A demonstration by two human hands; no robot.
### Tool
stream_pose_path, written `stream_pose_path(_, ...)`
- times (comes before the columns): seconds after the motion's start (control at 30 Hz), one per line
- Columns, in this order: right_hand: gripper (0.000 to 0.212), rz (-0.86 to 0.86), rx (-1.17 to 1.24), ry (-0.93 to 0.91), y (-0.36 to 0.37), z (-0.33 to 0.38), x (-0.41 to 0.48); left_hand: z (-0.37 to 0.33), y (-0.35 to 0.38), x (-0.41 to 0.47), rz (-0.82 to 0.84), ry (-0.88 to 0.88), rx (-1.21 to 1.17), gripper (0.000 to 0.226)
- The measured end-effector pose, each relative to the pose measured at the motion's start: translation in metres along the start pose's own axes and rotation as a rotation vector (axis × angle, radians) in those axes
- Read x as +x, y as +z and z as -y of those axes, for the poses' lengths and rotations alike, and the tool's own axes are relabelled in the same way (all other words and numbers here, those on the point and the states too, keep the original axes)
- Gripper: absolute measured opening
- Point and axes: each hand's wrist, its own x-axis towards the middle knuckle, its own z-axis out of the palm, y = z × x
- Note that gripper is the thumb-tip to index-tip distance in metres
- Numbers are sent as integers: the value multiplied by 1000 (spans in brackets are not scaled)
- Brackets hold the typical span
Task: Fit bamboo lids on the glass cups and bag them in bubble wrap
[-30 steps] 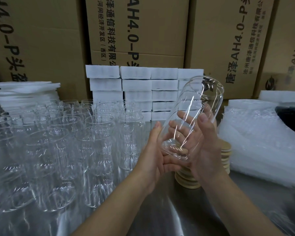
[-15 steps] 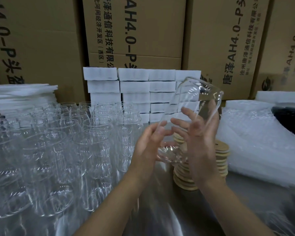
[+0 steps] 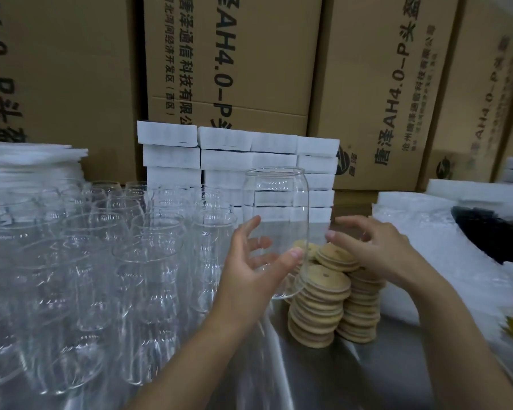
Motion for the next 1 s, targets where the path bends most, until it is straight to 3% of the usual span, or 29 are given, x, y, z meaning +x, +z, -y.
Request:
stream_pose_path(0.13, 74, 79, -29, -47, 9, -4, -4, 3, 2, -1, -44, -2, 36, 87)
stream_pose_path(0.33, 71, 155, -189, -32, 2, -1, 10, 1, 0, -2, -81, 9, 86, 93)
stream_pose_path(0.47, 61, 176, -113, -50, -3, 5, 19, -1, 1, -2, -100, 19, 100, 89)
stream_pose_path(0.57, 59, -3, 71, -83, -7, 9, 29, 0, 1, -2, -120, 31, 99, 86)
stream_pose_path(0.67, 68, -229, 456, -119, 3, 14, 36, 3, 1, -3, -147, 43, 148, 88)
stream_pose_path(0.73, 60, -402, 722, -106, 18, 20, 35, 4, 1, -4, -167, 57, 206, 81)
stream_pose_path(0.83, 45, -609, 936, -66, 38, 30, 28, 7, 2, -6, -200, 82, 288, 81)
stream_pose_path(1.0, 56, -543, 1171, -60, 49, 39, 17, 9, 1, -8, -201, 109, 390, 82)
